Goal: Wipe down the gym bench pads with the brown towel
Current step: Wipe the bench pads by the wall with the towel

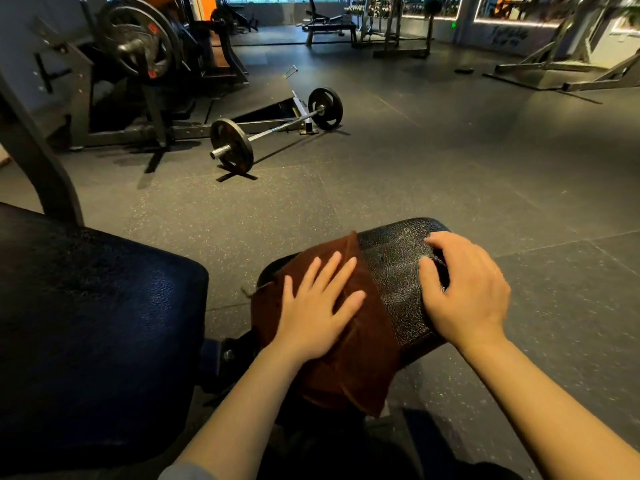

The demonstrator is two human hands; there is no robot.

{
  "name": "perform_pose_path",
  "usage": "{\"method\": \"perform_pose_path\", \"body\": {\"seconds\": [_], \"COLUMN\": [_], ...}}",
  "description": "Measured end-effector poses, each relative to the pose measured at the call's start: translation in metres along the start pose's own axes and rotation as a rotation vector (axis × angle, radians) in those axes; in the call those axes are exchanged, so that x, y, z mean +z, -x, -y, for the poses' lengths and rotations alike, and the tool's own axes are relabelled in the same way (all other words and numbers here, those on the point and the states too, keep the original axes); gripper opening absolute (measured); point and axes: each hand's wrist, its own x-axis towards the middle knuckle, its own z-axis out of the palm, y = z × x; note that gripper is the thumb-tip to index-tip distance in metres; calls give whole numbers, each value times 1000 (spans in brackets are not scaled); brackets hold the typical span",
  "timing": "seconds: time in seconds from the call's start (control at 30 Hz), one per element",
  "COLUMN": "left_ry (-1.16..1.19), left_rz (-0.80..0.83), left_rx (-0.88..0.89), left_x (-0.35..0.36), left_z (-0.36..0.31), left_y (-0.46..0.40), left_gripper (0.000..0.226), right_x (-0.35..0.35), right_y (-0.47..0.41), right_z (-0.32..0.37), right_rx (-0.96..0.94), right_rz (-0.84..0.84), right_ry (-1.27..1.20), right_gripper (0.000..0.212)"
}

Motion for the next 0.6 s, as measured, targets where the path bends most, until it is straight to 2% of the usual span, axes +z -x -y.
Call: {"method": "perform_pose_path", "body": {"seconds": [0.1, 0.17, 0.4, 0.6], "left_ry": [23, 35, 33, -57], "left_rz": [6, 8, -19, -95], "left_rx": [-101, -130, -222, -141], "left_x": [-2, -3, -15, -13], "left_z": [20, 21, 25, 3], "left_y": [12, 9, -54, -88], "left_gripper": [67, 67, 55, 50], "right_x": [0, -1, 6, 9], "right_y": [2, 4, 9, 9], "right_z": [-11, -16, -20, -21], "right_rx": [-337, -450, -444, -434], "right_rz": [121, 147, -13, -39], "right_ry": [106, 124, 51, 57], "right_gripper": [40, 43, 46, 41]}}
